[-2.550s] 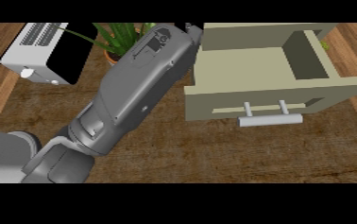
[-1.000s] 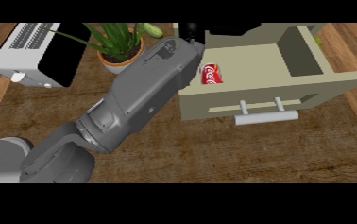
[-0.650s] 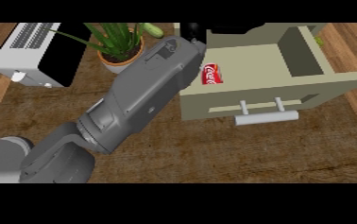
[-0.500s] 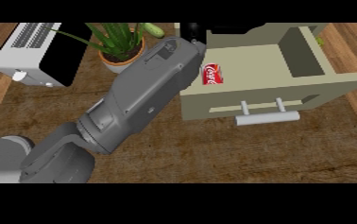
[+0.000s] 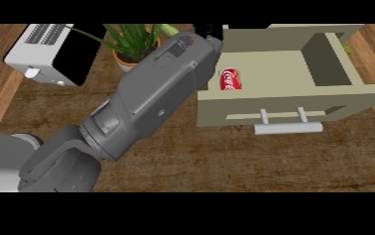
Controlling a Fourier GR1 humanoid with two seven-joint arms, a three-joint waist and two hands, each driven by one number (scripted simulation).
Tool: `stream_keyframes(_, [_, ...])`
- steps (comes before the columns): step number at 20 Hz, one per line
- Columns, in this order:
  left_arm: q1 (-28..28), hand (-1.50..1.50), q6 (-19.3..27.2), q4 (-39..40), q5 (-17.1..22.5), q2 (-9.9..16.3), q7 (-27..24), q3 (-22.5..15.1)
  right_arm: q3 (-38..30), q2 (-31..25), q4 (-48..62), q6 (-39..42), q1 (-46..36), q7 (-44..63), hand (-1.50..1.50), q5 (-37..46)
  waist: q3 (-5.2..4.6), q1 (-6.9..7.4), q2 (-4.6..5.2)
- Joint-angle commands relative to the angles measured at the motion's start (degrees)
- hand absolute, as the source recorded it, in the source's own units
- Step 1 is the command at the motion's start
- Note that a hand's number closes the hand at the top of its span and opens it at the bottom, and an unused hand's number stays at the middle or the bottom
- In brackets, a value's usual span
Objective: Pick up the can, place it into the drawer and close the drawer
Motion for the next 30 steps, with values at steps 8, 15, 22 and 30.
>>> stream_keyframes(8, [1.3,-1.50,0.3,-1.7,0.5,0.0,1.2,0.9,19.2,0.7,10.6,-8.1,-10.0,-6.8,-1.50,33.2,-0.01,2.36,-0.63])
stream_keyframes(15, [1.2,-1.50,-0.6,-2.1,-1.8,3.1,5.0,1.2,25.4,-1.7,26.1,-14.0,-23.1,-5.6,-1.50,45.4,-0.04,3.11,-0.74])
stream_keyframes(22, [3.0,-1.50,2.9,-7.6,-4.5,4.9,8.2,-0.2,30.0,-2.1,44.9,-21.9,-32.0,-9.3,-1.50,56.2,-0.03,4.48,-0.85])
stream_keyframes(30, [8.2,-1.50,2.1,-15.3,-6.9,11.9,11.3,-0.5,30.2,-2.1,65.8,-31.0,-41.4,-10.7,-1.50,64.6,-0.03,4.79,-0.87])
